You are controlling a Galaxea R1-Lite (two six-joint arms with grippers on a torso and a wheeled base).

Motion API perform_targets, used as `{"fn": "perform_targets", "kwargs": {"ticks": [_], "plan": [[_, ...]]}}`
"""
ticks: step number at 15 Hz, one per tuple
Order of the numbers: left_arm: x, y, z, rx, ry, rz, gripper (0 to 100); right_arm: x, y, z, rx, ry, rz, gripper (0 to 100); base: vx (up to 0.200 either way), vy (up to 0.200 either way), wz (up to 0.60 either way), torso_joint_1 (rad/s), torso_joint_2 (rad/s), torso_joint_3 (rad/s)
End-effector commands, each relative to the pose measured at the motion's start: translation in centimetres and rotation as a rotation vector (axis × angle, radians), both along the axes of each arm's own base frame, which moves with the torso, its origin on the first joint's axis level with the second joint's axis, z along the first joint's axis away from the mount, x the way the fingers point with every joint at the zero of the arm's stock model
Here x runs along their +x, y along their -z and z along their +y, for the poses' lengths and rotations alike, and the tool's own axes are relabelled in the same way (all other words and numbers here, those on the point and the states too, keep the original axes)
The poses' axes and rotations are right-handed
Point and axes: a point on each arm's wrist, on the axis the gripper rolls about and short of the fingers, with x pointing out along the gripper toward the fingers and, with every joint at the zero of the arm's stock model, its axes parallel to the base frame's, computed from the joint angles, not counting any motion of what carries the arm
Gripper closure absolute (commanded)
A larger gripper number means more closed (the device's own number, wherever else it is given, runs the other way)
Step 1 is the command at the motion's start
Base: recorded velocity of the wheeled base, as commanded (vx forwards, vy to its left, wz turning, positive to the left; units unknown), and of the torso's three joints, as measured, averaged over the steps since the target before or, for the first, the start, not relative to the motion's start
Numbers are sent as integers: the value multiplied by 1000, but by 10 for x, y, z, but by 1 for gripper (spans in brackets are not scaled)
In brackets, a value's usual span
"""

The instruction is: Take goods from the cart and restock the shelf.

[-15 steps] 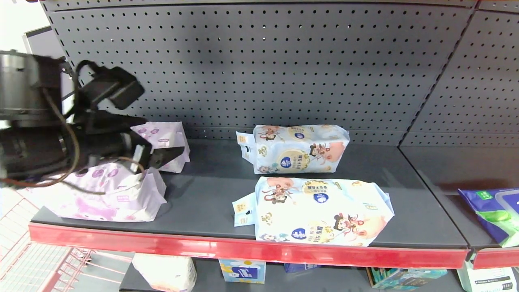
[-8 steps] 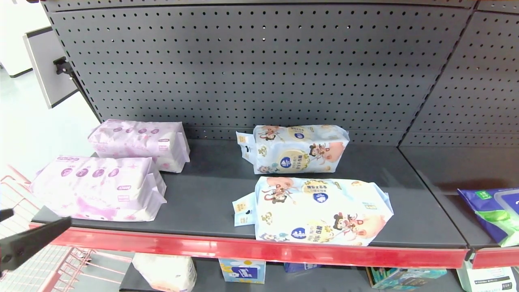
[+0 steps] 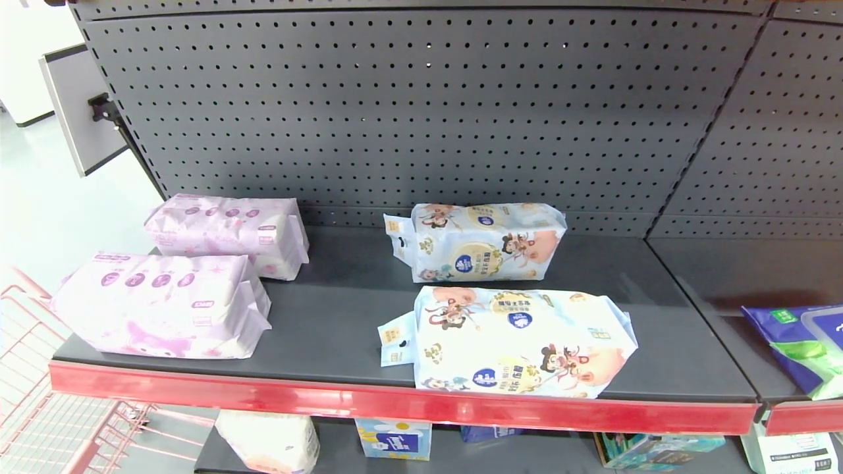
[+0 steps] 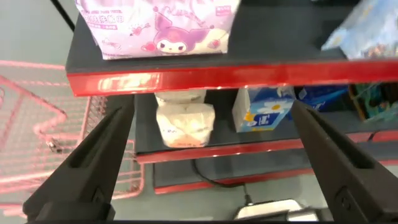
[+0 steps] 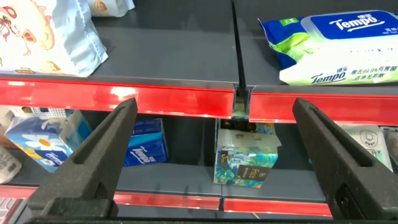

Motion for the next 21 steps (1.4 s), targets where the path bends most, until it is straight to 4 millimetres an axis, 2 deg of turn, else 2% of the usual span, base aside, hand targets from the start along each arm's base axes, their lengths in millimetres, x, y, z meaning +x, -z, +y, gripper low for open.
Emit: {"fn": "perform_targets", "kwargs": {"ticks": [1,8,18,21], "plan": [[-22,13,3,16,19,-84,0,0,0,0,-1,-1,1,0,0,0,0,0,0,0],[-23,18,4,24,17,-89,0,0,0,0,-1,-1,-1,0,0,0,0,0,0,0],[-26,23,5,49,40,-104,0,0,0,0,-1,-4,1,0,0,-200,0,4,2,4],[-25,24,5,50,43,-101,0,0,0,0,-2,-4,1,0,0,0,0,0,0,0]]}}
